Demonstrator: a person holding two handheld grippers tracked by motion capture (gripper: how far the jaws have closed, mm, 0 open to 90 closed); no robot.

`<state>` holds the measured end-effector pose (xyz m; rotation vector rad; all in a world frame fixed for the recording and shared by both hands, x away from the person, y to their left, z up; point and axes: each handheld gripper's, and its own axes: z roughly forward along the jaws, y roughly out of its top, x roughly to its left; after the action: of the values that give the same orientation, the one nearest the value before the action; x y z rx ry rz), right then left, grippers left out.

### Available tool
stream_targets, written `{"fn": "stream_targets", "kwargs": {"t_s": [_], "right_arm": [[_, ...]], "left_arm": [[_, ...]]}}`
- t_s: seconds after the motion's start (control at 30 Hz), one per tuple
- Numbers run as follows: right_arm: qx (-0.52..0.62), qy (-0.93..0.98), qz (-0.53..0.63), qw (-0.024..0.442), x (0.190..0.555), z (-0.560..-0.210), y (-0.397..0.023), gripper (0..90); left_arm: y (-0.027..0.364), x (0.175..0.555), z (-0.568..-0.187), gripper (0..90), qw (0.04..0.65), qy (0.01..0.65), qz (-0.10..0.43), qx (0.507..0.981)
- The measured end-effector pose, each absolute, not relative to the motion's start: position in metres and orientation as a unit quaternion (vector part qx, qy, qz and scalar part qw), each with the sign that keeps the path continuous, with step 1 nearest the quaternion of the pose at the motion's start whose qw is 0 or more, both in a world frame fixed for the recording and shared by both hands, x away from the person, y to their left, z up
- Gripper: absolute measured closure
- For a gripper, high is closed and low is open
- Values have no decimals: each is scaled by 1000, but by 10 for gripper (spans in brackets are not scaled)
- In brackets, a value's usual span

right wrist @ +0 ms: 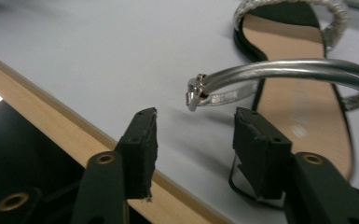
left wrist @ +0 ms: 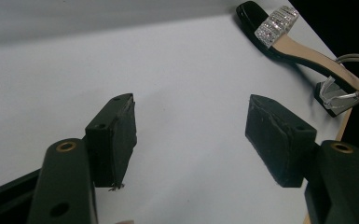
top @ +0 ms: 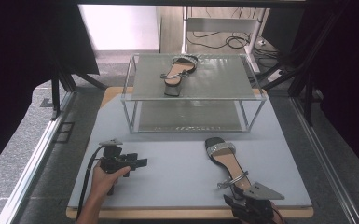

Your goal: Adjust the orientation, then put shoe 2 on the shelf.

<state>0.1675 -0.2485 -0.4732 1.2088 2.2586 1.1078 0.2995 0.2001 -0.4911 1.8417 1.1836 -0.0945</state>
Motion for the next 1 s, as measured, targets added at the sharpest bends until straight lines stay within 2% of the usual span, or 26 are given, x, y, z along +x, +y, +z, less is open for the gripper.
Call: {"fn": "stream_targets", "kwargs": {"t_s": [0.23,0.3,0.37,0.4,0.47,0.5,0.57,0.6,0.83,1.0], "right_arm": [[439,774,423,172,158,-454,-275,472],[432,771,433,180,159,-438,-278,417],[428,773,431,181,161,-434,-277,401],[423,782,422,178,173,-423,-273,354],[423,786,417,170,180,-420,-271,343],[428,795,396,165,199,-413,-267,326],[430,800,387,160,206,-411,-266,317],[432,809,370,148,223,-407,-263,301],[447,823,330,117,261,-408,-259,287],[459,836,286,88,285,-422,-254,285]], "left_arm": [[201,298,-488,338,461,479,-36,746],[202,299,-488,338,461,480,-39,745],[203,300,-487,338,465,481,-40,742],[202,301,-487,338,462,481,-38,744],[201,301,-487,338,459,481,-37,746],[200,301,-488,338,459,477,-38,749],[199,301,-488,337,457,476,-38,750],[199,302,-488,338,456,476,-37,751],[194,302,-490,337,452,469,-41,758],[191,299,-490,336,451,468,-42,759]]}}
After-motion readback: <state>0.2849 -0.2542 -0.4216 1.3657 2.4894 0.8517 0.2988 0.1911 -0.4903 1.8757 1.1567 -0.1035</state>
